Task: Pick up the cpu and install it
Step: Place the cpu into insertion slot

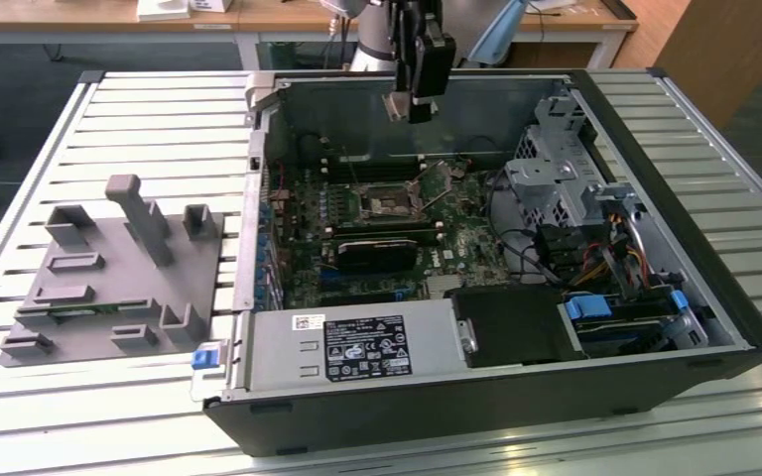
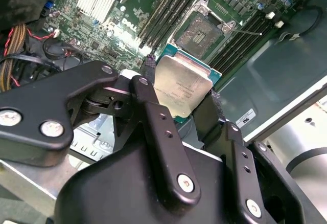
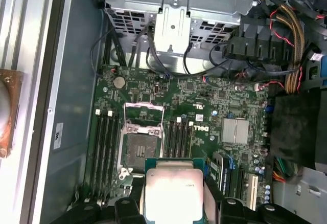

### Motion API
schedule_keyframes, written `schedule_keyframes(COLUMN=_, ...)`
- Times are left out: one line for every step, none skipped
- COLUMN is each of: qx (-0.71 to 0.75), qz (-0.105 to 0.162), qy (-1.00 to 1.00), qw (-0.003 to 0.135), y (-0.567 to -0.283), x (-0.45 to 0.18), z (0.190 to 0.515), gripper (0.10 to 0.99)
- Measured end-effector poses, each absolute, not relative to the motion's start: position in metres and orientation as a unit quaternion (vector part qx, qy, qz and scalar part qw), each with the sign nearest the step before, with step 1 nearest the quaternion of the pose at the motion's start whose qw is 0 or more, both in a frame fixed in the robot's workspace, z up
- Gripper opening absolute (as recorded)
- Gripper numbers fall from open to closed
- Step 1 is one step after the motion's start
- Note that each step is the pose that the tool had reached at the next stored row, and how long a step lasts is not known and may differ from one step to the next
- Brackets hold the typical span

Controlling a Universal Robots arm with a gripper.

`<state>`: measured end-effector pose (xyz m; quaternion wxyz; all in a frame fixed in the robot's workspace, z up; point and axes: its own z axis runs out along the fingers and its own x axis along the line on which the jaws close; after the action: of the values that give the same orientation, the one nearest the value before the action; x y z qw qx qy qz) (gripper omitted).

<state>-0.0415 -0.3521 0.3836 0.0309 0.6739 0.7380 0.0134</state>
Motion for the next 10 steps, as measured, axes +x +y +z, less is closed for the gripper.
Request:
schedule_keyframes(qx=0.674, qz=0.014, qy=0.738, qw=0.031, y=-0.352, x=-0.042, z=0.383, gripper=0.545)
schedule_keyframes(qx=0.675, qz=0.014, qy=0.737, qw=0.032, y=-0.352, x=-0.042, z=0.382, gripper=0.545)
schedule_keyframes(qx=0.675, qz=0.014, qy=0.737, qw=0.032, y=-0.352, x=-0.042, z=0.382, gripper=0.545)
schedule_keyframes(qx=0.676, qz=0.014, qy=0.736, qw=0.032, y=-0.352, x=-0.042, z=0.38, gripper=0.545)
schedule_keyframes(qx=0.677, qz=0.014, qy=0.735, qw=0.032, y=-0.351, x=-0.042, z=0.378, gripper=0.545)
schedule_keyframes(qx=0.677, qz=0.014, qy=0.735, qw=0.032, y=-0.35, x=-0.042, z=0.376, gripper=0.545)
schedule_keyframes(qx=0.677, qz=0.014, qy=0.735, qw=0.032, y=-0.349, x=-0.042, z=0.375, gripper=0.545)
schedule_keyframes(qx=0.677, qz=0.014, qy=0.735, qw=0.032, y=-0.348, x=-0.042, z=0.373, gripper=0.545)
schedule_keyframes(qx=0.677, qz=0.014, qy=0.735, qw=0.032, y=-0.348, x=-0.042, z=0.371, gripper=0.545)
schedule_keyframes(qx=0.677, qz=0.014, qy=0.735, qw=0.032, y=-0.347, x=-0.042, z=0.369, gripper=0.545)
